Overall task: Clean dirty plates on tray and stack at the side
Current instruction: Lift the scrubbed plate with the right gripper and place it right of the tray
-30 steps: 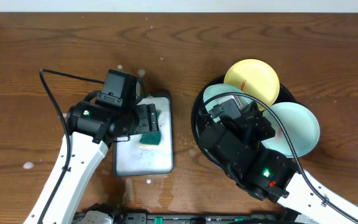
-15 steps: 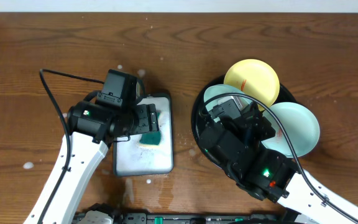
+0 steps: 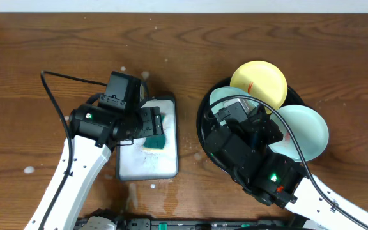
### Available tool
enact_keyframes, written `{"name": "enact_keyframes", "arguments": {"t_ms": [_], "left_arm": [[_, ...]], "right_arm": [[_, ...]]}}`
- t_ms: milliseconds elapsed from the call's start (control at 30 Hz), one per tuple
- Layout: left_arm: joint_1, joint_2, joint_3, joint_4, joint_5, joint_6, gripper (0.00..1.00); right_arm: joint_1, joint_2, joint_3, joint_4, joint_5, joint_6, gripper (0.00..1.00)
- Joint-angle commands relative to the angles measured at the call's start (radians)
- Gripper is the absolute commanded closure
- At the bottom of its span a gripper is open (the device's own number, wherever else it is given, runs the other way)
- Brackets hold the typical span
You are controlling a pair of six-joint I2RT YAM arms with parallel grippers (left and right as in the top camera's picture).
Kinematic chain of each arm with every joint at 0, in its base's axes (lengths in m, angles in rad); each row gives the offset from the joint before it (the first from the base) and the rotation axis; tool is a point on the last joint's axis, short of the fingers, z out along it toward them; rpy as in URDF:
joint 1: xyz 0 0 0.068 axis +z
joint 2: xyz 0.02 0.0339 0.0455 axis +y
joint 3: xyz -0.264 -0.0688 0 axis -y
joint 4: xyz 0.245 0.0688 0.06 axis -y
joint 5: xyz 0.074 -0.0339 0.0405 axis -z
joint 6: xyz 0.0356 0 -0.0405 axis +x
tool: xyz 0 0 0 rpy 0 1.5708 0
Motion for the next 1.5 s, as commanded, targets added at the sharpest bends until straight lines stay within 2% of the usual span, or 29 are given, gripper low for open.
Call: {"name": "enact_keyframes", "arguments": {"t_ms": [0,333,433,500,567,667,700,767,867,933,1067,1200,1300,1333,1467], "left_arm": [[0.003,-0.002,0.003,-0.002,0.010,0.005,0.16],[0.003,-0.002,0.003,-0.002,0.010,0.005,0.16],[0.003,-0.002,0.003,-0.002,0.010,0.005,0.16],[0.003,-0.002,0.003,-0.002,0.009,0.005,0.16],[0.003,-0.002,0.003,-0.002,0.010,0.005,0.16],[0.003,-0.002,0.003,-0.003,0.010,0.005,0.16],[0.003,-0.002,0.003,-0.002,0.010,0.005,0.16],[0.003,-0.002,0.003,-0.002,0.010,0.005,0.16],[0.003,-0.002,0.003,-0.002,0.010,0.005,0.16],[0.003,-0.002,0.003,-0.002,0.010,0.005,0.16],[0.003,-0.002,0.003,-0.002,0.010,0.005,0.16],[0.003,-0.002,0.003,-0.002,0.010,0.005,0.15],[0.003,-0.002,0.003,-0.002,0.010,0.005,0.16],[0.003,-0.002,0.003,-0.002,0.009,0.005,0.16],[0.003,-0.002,0.003,-0.002,0.009,0.005,0.16]], "right_arm": [[0.010,-0.012,0.019,-0.002,0.038,-0.001,0.99],[0.010,-0.012,0.019,-0.002,0.034,0.003,0.99],[-0.007,-0.012,0.019,-0.021,0.100,0.006,0.99],[-0.020,-0.012,0.019,-0.007,0.048,0.021,0.99],[-0.015,-0.012,0.019,-0.020,0.010,-0.030,0.99],[-0.040,-0.012,0.019,-0.037,0.141,0.087,0.99],[-0.044,-0.013,0.020,-0.025,0.068,0.091,0.99],[-0.042,-0.012,0.020,-0.035,-0.071,-0.006,0.99],[-0.070,-0.012,0.020,-0.062,0.041,0.112,0.99],[-0.102,-0.014,0.020,-0.054,-0.035,0.114,0.99],[-0.256,-0.018,0.020,-0.069,-0.235,0.250,0.99],[-0.461,-0.029,0.020,-0.030,-0.523,0.266,0.99],[-0.670,-0.034,0.021,0.002,-0.788,0.266,0.99],[-0.788,-0.034,0.021,0.014,-0.933,0.266,0.99],[-1.136,-0.014,0.021,0.056,-1.292,0.266,0.99]]}}
